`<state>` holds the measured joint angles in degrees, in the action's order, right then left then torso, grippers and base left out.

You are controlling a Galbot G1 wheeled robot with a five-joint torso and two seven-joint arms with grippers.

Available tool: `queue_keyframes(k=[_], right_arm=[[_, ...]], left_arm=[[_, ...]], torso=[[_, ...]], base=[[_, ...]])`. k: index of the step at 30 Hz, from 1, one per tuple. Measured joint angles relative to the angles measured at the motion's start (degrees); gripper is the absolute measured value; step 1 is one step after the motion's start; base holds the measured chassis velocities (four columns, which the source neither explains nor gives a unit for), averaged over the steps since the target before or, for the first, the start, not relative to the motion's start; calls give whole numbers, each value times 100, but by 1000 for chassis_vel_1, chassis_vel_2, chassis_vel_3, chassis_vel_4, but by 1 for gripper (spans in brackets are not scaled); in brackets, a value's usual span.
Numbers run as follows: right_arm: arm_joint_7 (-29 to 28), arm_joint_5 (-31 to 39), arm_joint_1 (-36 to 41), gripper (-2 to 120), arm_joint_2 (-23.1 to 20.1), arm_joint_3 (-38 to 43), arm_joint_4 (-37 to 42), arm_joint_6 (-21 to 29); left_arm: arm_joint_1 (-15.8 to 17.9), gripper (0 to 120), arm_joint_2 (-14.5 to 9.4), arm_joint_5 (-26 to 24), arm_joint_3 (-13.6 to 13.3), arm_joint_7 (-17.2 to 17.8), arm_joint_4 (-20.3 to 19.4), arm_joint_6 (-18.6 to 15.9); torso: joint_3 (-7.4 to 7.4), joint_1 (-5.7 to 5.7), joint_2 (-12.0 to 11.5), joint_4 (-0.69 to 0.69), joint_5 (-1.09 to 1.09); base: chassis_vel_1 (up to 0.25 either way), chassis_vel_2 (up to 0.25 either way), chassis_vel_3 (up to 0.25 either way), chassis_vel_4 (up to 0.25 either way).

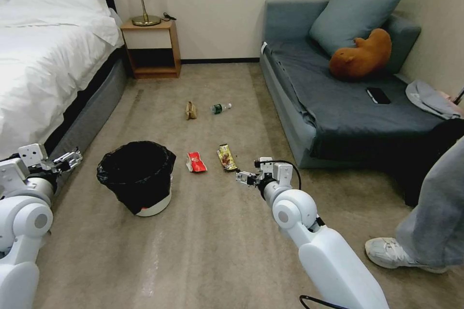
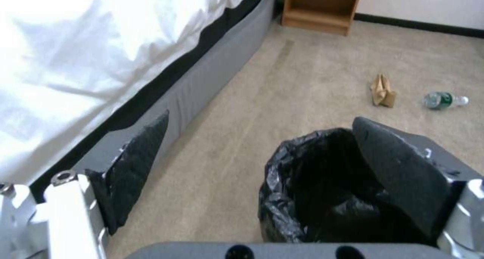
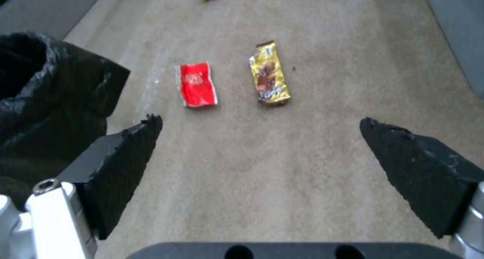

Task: Pick up the trash bin, then pick up the garbage on the floor and place it into the trash bin.

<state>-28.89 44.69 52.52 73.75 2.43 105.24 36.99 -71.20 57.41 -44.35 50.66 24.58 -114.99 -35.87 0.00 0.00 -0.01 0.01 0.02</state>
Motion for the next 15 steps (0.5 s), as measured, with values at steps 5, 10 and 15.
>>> queue_keyframes(k=[5, 10, 15], right_arm=[[2, -22, -19, 100, 49, 12, -23, -2], [31, -104, -11, 100, 106, 11, -52, -26], [75, -176, 12, 100, 137, 8, -75, -50]], left_arm=[[242, 95, -391, -357, -55, 41, 775, -43], [387, 93, -600, -550, -134, 34, 1431, -46], [556, 83, -709, -599, -229, -19, 1842, -47]], torso=[[0, 0, 0, 1, -4], [0, 0, 0, -1, -4], [0, 0, 0, 0, -5]], base=[[0, 0, 0, 0], [0, 0, 0, 0], [0, 0, 0, 0]])
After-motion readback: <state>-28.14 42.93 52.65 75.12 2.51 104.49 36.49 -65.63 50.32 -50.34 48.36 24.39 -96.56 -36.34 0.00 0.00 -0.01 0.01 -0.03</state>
